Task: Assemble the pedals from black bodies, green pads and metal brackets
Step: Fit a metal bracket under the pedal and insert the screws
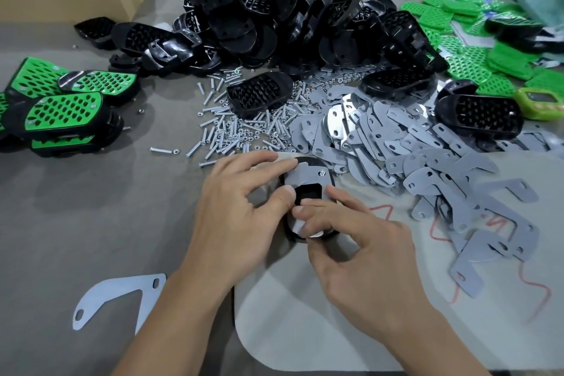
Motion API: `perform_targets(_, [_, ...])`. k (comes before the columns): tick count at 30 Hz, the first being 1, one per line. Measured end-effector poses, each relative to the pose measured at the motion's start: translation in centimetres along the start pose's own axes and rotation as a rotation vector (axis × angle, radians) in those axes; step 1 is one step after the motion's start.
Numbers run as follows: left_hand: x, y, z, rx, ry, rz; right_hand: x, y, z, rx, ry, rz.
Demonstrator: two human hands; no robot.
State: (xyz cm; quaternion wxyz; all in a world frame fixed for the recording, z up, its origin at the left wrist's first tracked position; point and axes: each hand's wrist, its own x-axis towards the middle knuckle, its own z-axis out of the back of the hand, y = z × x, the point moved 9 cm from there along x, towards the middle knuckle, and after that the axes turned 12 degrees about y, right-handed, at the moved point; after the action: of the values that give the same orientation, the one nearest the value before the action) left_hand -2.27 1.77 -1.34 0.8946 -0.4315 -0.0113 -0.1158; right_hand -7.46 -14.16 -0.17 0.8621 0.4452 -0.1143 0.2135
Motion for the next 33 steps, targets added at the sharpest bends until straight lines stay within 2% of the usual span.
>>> perform_targets(6, [-0.1,-0.2,-0.2,0.03,0.005,-0.007,-0.3,-0.6,0.3,0.071,-0.017,-0.044])
perform_targets(9, [0.1,0.0,-0.2,0.044,0.0,0.013,-0.1,-0.6,-0.2,0.096,0.035,-0.067])
perform_targets(11, [0.2,0.2,-0.2,0.06,0.0,0.022,-0.2,-1.4,-0.1,0.277,0.052,-0.125])
perform_targets(13, [0.2,0.5,-0.2,0.073,0.004,0.03,-0.6,-3.1,0.8,0.531,-0.001,-0.228])
perform_targets(15, [0.2,0.6,-0.3,0.074,0.008,0.034,-1.0,-4.5,1.8,0.631,-0.069,-0.296])
perform_targets(21, [0.0,0.0,-0.4,0.07,-0.017,0.022,-0.6,-4.0,0.7,0.443,0.074,-0.332])
perform_targets(27, [-0.1,-0.2,-0.5,0.064,-0.02,0.018,-0.7,-4.1,0.8,0.308,0.118,-0.382])
perform_targets(33, [-0.1,-0.2,-0.6,0.083,-0.041,0.031,-0.7,-3.3,1.1,0.16,0.151,-0.351])
